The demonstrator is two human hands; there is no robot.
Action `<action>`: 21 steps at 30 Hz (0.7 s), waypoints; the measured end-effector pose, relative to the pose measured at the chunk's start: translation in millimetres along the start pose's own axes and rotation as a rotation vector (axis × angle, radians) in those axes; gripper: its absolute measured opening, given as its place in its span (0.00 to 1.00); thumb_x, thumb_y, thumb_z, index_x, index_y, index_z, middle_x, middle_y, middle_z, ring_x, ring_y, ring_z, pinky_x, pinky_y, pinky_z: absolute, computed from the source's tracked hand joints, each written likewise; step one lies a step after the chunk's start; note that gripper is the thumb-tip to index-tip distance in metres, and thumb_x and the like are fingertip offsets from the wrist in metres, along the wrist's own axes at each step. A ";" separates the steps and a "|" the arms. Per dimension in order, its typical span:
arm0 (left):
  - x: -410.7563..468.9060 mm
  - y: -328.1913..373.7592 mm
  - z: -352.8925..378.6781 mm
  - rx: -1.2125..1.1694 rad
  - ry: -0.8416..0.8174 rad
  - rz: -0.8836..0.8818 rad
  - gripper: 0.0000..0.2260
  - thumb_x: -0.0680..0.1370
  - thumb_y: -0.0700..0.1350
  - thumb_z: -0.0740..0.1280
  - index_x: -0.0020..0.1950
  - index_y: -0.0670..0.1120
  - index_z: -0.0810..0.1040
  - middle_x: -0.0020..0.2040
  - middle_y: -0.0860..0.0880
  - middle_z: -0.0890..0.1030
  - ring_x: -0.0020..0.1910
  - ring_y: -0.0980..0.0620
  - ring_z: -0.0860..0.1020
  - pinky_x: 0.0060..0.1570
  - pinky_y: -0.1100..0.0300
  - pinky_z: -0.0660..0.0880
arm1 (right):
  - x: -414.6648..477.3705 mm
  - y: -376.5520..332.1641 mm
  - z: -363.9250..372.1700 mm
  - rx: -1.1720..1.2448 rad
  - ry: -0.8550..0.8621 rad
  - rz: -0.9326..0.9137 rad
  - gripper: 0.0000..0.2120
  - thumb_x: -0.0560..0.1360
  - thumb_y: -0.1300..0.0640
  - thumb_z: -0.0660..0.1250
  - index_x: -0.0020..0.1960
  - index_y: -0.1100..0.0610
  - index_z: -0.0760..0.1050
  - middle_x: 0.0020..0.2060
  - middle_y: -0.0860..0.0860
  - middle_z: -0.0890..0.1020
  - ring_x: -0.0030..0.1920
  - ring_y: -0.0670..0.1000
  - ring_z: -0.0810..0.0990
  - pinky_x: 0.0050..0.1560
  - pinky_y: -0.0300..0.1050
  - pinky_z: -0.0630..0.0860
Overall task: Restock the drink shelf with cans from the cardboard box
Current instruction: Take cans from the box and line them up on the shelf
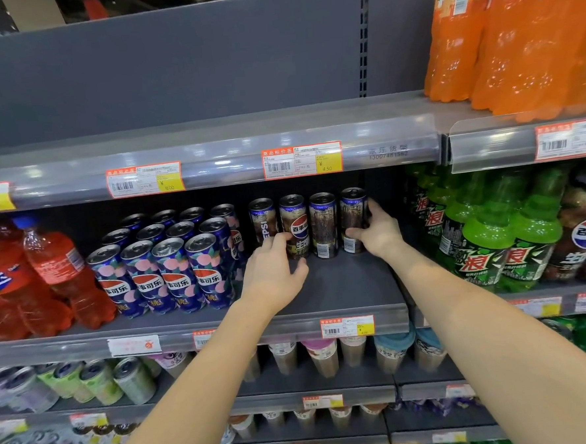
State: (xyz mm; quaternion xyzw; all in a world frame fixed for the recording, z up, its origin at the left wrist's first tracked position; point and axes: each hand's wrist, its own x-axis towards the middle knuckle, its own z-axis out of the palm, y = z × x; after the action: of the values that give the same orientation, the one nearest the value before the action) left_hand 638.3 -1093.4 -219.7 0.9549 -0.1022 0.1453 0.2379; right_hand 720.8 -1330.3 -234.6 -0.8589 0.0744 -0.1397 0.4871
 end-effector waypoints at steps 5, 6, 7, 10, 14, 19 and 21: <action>0.8 4.7 -0.4 0.006 -0.007 -0.005 0.26 0.80 0.53 0.67 0.77 0.49 0.68 0.71 0.46 0.75 0.67 0.43 0.75 0.64 0.47 0.74 | -0.9 -3.6 -3.2 -0.035 -0.027 0.011 0.41 0.70 0.58 0.79 0.78 0.50 0.64 0.67 0.52 0.79 0.67 0.55 0.78 0.67 0.45 0.71; 0.8 5.8 -0.7 0.008 -0.009 -0.002 0.26 0.80 0.53 0.67 0.77 0.49 0.68 0.71 0.46 0.75 0.67 0.43 0.75 0.64 0.47 0.74 | -2.5 -4.5 -4.6 -0.045 -0.040 0.025 0.41 0.70 0.57 0.79 0.78 0.51 0.64 0.67 0.53 0.79 0.67 0.56 0.78 0.66 0.45 0.71; 0.7 7.0 -0.8 0.011 -0.010 0.000 0.26 0.80 0.53 0.67 0.77 0.49 0.68 0.71 0.46 0.75 0.67 0.43 0.75 0.64 0.47 0.74 | -4.5 -4.5 -5.9 -0.056 -0.048 0.052 0.40 0.69 0.56 0.80 0.77 0.52 0.65 0.67 0.53 0.79 0.66 0.56 0.78 0.64 0.44 0.72; -0.9 9.6 0.2 0.018 -0.016 0.009 0.26 0.81 0.53 0.67 0.77 0.48 0.67 0.71 0.45 0.75 0.67 0.43 0.75 0.64 0.47 0.74 | -18.7 -2.2 -10.4 -0.103 -0.024 0.127 0.33 0.69 0.53 0.80 0.70 0.59 0.71 0.63 0.57 0.81 0.62 0.58 0.80 0.54 0.43 0.74; -4.6 11.4 3.8 0.059 -0.051 0.013 0.26 0.82 0.54 0.65 0.78 0.48 0.67 0.71 0.45 0.74 0.68 0.41 0.74 0.63 0.47 0.74 | -55.1 1.6 -11.7 -0.171 -0.005 0.089 0.20 0.74 0.58 0.73 0.63 0.63 0.77 0.58 0.60 0.83 0.59 0.60 0.81 0.51 0.45 0.76; -21.4 7.1 3.7 0.032 -0.050 0.009 0.25 0.82 0.54 0.65 0.77 0.48 0.67 0.71 0.45 0.74 0.67 0.42 0.75 0.63 0.46 0.74 | -93.6 -0.7 0.7 -0.288 -0.122 -0.043 0.23 0.78 0.57 0.69 0.72 0.57 0.74 0.66 0.56 0.79 0.65 0.58 0.78 0.63 0.47 0.75; -34.0 1.3 0.3 0.032 -0.029 -0.006 0.24 0.82 0.53 0.66 0.76 0.47 0.68 0.70 0.45 0.75 0.66 0.42 0.75 0.62 0.46 0.75 | -104.4 -6.7 11.5 -0.336 -0.170 -0.096 0.25 0.79 0.56 0.68 0.75 0.55 0.71 0.71 0.53 0.75 0.69 0.57 0.75 0.67 0.51 0.73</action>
State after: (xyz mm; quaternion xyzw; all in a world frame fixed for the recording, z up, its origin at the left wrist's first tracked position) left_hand 606.2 -1090.4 -230.5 0.9609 -0.1004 0.1323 0.2216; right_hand 625.2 -1290.0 -252.0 -0.9393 0.0143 -0.0754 0.3343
